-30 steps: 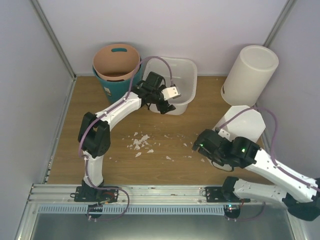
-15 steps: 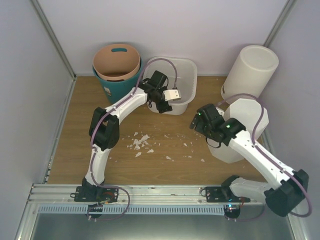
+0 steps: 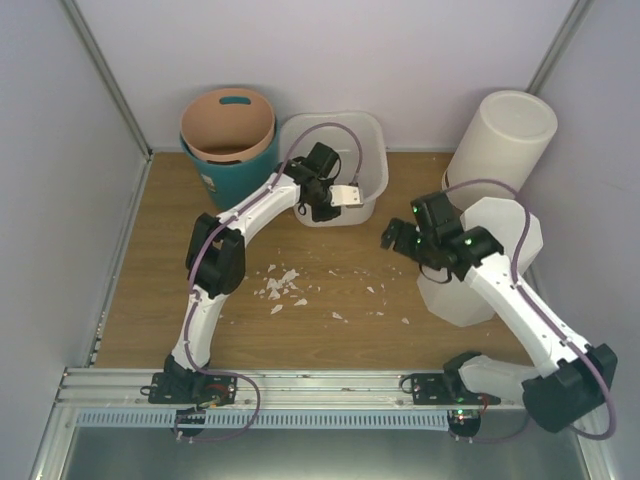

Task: Turn the large container upside down

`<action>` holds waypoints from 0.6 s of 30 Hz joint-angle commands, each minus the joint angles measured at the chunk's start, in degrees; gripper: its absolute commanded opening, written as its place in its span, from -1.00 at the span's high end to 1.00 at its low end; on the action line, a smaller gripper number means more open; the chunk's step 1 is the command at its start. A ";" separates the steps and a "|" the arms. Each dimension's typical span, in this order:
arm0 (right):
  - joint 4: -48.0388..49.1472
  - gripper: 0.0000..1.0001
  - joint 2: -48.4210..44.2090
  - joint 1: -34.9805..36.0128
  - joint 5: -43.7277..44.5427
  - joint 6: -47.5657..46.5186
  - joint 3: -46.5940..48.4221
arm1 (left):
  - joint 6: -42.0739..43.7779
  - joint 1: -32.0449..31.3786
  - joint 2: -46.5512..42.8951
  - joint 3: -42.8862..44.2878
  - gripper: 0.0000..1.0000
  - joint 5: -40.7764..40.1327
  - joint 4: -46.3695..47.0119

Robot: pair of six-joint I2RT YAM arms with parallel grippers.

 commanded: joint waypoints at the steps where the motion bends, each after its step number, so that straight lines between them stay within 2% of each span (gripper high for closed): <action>1: 1.65 -1.00 -4.73 9.53 -9.57 9.18 -6.99 | -2.04 0.24 0.55 1.36 0.98 -2.12 -2.56; 4: -3.02 -1.00 -4.43 17.71 -5.84 17.02 -7.50 | -3.21 0.19 0.32 1.43 1.00 -2.87 -1.81; 7: -7.53 -1.00 -7.53 21.49 -1.65 25.42 -8.63 | -4.13 -0.05 -0.60 1.57 1.00 -2.43 -1.31; 14: -21.14 -1.00 -19.46 21.68 8.47 39.17 -11.54 | -8.13 -0.97 -3.78 2.36 1.00 2.60 0.14; 18: -25.08 -1.00 -21.40 18.86 13.81 41.38 -10.73 | -10.75 -2.38 -4.80 4.43 1.00 4.60 -0.32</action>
